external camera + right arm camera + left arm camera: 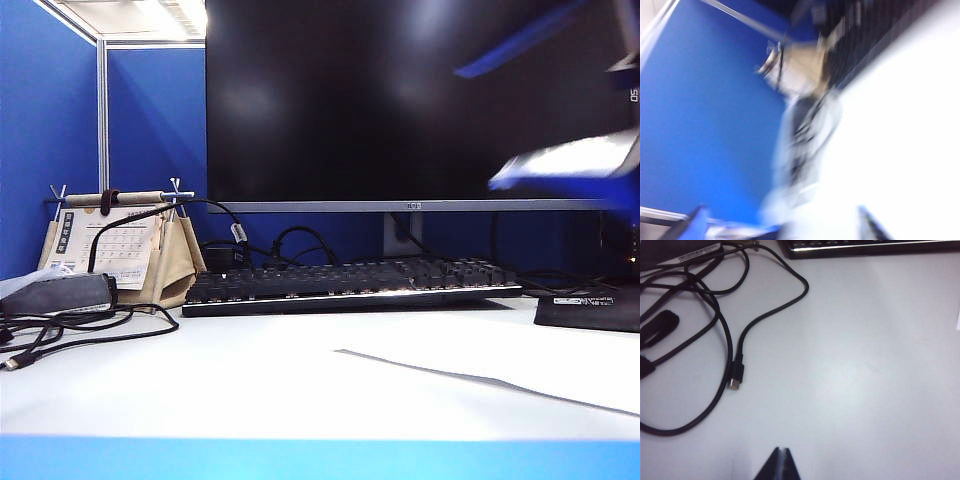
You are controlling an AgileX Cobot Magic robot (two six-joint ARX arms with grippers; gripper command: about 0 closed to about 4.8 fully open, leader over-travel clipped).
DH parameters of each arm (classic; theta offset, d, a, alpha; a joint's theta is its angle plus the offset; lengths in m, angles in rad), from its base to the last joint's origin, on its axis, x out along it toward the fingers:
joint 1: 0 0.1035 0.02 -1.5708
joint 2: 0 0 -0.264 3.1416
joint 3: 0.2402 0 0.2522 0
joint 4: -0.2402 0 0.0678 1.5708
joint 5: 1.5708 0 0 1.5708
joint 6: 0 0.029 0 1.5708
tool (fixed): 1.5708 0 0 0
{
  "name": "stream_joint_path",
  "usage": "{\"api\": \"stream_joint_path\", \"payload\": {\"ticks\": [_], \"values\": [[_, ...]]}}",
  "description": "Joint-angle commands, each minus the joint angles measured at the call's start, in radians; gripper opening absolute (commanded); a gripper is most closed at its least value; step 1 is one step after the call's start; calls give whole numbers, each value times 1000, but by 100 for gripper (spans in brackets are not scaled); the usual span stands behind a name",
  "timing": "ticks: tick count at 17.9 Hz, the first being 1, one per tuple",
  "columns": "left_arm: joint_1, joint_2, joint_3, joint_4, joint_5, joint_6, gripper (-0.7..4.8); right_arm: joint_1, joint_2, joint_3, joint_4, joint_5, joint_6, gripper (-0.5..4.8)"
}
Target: Put a wrinkled paper upside down.
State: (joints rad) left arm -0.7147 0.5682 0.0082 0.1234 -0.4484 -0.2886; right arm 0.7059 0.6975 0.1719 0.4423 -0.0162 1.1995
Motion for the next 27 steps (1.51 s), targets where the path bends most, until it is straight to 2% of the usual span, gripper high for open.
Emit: {"api": "stream_joint_path", "payload": {"ticks": [1, 3, 6, 9, 12, 13, 18, 21, 24, 27], "values": [[0, 1, 2, 14, 1, -9, 9, 86, 45, 4, 87, 158, 277, 403], [0, 1, 2, 14, 1, -32, 9, 183, 46, 2, 51, 330, 407, 403], [0, 0, 2, 15, 0, -63, 9, 259, 47, 2, -134, 448, 497, 403], [-1, 0, 2, 28, 5, -64, 9, 240, 47, -38, -214, 487, 567, 402], [-1, 0, 2, 37, 45, -68, 9, 211, 93, -67, -213, 444, 613, 400], [-1, 1, 2, 36, 69, -68, 9, 205, 155, -67, -182, 404, 619, 400], [-1, 1, 2, 37, 77, -68, 9, 204, 486, -66, 234, 389, 666, 400], [-1, 0, 2, 36, 126, -67, 9, 188, 706, -63, 426, 328, 719, 400], [-1, 0, 2, 35, 185, -67, 9, 138, 868, -57, 665, 335, 717, 400], [-1, 0, 2, 36, 210, -67, 9, 47, 890, -57, 693, 335, 703, 400]]}}
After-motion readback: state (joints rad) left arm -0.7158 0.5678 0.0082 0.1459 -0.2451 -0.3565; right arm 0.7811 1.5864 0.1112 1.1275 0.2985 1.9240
